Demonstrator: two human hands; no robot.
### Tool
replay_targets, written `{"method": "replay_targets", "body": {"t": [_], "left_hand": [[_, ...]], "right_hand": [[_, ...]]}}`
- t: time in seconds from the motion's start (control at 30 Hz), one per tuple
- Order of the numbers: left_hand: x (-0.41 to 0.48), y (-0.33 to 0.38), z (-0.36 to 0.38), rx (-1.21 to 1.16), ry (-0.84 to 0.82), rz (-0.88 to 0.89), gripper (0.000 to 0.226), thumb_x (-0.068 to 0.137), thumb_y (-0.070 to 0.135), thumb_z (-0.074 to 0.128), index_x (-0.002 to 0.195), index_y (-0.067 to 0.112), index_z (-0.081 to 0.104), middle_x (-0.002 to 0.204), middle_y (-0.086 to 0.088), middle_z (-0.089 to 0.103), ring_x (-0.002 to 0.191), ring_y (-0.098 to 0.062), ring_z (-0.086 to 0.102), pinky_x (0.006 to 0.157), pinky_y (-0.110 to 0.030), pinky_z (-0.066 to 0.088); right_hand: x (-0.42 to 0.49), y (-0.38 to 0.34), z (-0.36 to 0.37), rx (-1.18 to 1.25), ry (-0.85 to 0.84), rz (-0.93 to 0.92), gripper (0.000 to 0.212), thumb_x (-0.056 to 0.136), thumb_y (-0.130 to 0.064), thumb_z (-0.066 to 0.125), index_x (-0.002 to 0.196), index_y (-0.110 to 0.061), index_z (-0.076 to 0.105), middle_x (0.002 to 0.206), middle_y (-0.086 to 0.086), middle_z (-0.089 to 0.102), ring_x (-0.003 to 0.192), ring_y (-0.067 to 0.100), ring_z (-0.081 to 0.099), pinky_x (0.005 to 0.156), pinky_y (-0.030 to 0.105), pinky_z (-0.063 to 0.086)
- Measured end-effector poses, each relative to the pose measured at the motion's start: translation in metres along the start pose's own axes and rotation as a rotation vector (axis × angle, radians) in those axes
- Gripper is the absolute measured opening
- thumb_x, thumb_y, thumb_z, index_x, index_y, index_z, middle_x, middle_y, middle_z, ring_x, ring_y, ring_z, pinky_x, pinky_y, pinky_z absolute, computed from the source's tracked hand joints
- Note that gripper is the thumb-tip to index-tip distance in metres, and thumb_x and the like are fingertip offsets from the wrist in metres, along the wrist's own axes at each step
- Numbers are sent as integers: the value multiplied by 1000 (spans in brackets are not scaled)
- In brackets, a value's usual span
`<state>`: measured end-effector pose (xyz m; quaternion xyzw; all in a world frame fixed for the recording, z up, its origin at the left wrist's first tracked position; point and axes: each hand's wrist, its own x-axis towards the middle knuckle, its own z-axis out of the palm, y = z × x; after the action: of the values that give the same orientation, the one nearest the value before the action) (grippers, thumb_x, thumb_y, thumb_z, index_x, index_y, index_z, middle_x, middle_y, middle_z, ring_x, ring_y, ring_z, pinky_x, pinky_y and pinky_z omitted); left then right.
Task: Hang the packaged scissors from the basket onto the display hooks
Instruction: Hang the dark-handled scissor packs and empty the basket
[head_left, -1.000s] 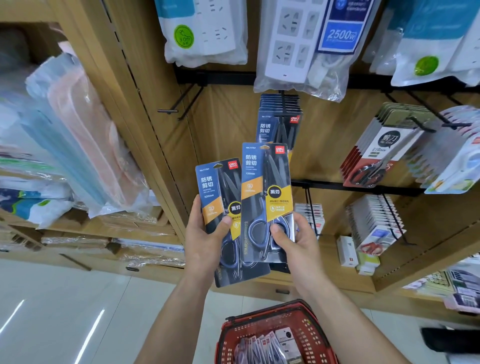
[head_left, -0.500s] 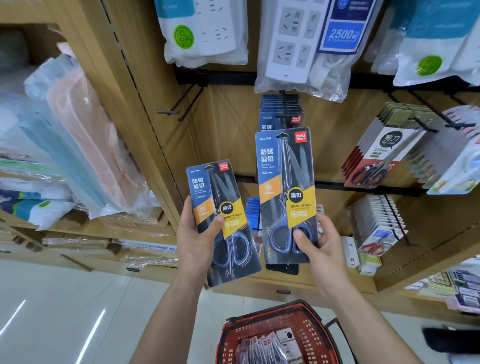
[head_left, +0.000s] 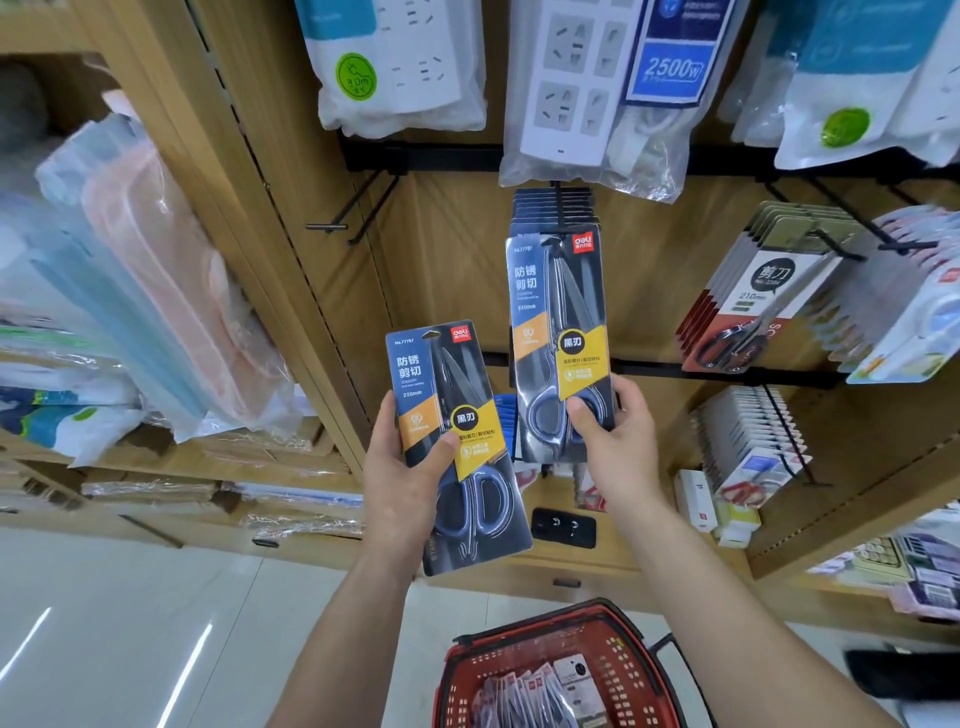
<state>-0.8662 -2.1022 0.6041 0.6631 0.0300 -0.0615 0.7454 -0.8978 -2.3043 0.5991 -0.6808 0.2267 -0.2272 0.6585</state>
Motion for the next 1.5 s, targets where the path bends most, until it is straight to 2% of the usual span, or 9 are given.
{"method": "replay_targets", "body": {"t": [0.17,0.33,0.47,0.57,0.73,0.9,1.07,1.23,1.5], "left_hand": [[-2,2,2,24,0,21,70,95,9,72,153,33,43,125,1,73,109,-24,75,87,-54,63],[-4,3,4,26,-3,30,71,94,10,73,153,34,43,125,3,73,110,-22,74,87,-52,63],[-7,1,9,27,-7,29,70,94,9,74,152,34,44,124,5,74,110,-22,74,89,-54,62],[-9,0,14,52,-34,72,67,94,7,74,148,36,48,123,7,74,113,-20,73,92,-54,61],[-8,1,13,92,-55,104,63,95,13,74,147,37,48,128,2,73,117,-24,71,97,-57,58],[-5,0,4,122,-41,115,76,96,14,73,158,34,34,136,1,69,124,-20,67,100,-54,57],[0,-1,-6,139,18,108,81,95,1,70,160,29,32,129,0,73,115,-18,72,99,-51,58],[0,2,-8,129,49,94,82,95,-1,70,161,28,30,128,1,73,113,-16,72,96,-48,60],[-2,4,-8,159,40,102,81,95,2,70,160,31,31,121,1,76,106,-15,75,84,-38,64]], "right_hand": [[20,1,14,-174,-20,-24,23,100,-25,65,121,-30,61,109,-12,69,100,9,65,84,31,49],[8,4,8,-355,-41,52,60,101,-42,61,153,-24,40,141,-5,56,129,15,54,105,35,45],[-28,-9,1,-220,-339,107,42,97,-44,65,136,-33,55,125,-8,65,111,10,65,78,17,51],[-46,-5,5,-307,-538,88,38,86,-41,80,120,-42,64,112,-16,74,102,1,69,88,30,56],[-52,-2,6,-196,-399,57,41,91,-22,78,104,-59,67,106,-19,77,104,4,71,95,38,55],[-53,2,-5,-61,-309,88,38,93,-12,75,123,-31,63,111,-10,78,106,12,73,99,48,55],[-50,-3,-22,19,-223,65,37,94,-3,69,120,-27,61,105,-7,79,98,12,75,83,33,56],[-39,-7,-32,5,-162,25,38,94,-3,70,123,-26,62,109,-6,78,101,16,74,88,45,58],[-25,-11,-24,18,-92,27,37,95,-8,72,118,-35,62,107,-16,78,98,6,73,84,36,57]]}}
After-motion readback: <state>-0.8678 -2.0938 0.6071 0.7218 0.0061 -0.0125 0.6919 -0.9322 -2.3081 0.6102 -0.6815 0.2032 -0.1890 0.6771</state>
